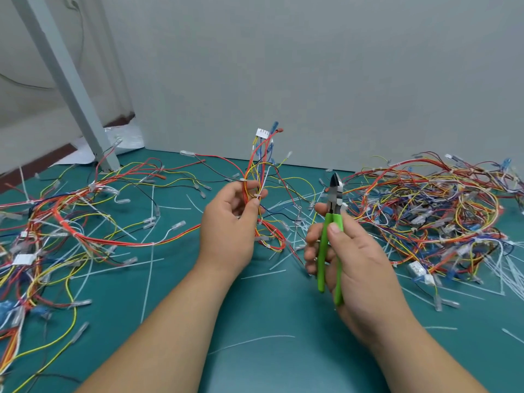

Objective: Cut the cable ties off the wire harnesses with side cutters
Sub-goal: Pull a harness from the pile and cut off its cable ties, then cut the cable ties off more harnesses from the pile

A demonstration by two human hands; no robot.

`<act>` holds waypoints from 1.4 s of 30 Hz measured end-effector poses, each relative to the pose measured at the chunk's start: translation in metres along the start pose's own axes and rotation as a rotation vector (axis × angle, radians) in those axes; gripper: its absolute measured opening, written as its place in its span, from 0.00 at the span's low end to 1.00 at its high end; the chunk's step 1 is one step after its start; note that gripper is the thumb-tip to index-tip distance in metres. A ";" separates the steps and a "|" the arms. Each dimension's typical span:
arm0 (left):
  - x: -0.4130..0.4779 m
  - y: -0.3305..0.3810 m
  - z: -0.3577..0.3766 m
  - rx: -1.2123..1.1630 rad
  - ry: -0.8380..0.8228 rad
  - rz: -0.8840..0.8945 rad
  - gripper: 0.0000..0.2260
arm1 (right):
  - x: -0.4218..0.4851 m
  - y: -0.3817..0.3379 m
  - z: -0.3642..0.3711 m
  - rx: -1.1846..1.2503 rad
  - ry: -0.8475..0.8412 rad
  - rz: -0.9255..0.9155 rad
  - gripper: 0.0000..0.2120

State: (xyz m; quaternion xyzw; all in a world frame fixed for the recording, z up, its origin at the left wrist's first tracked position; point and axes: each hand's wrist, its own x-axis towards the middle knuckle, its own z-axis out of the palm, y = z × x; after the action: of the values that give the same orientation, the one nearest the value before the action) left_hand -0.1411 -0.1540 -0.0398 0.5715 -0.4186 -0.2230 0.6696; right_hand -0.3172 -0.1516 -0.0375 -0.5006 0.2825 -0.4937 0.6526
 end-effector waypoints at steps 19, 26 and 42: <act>-0.017 0.001 0.005 0.450 -0.268 0.482 0.23 | -0.014 0.004 0.017 -0.585 -0.257 -0.146 0.28; -0.029 0.004 0.016 0.275 -0.159 0.265 0.14 | -0.008 -0.001 0.012 -0.492 -0.205 -0.183 0.26; -0.023 -0.001 0.011 0.337 -0.102 0.588 0.18 | 0.033 -0.124 -0.012 -0.342 0.140 -0.277 0.23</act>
State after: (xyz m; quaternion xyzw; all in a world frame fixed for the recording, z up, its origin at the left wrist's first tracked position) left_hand -0.1626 -0.1432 -0.0476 0.5170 -0.6294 0.0238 0.5796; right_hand -0.3610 -0.1884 0.0781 -0.6024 0.3353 -0.5572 0.4628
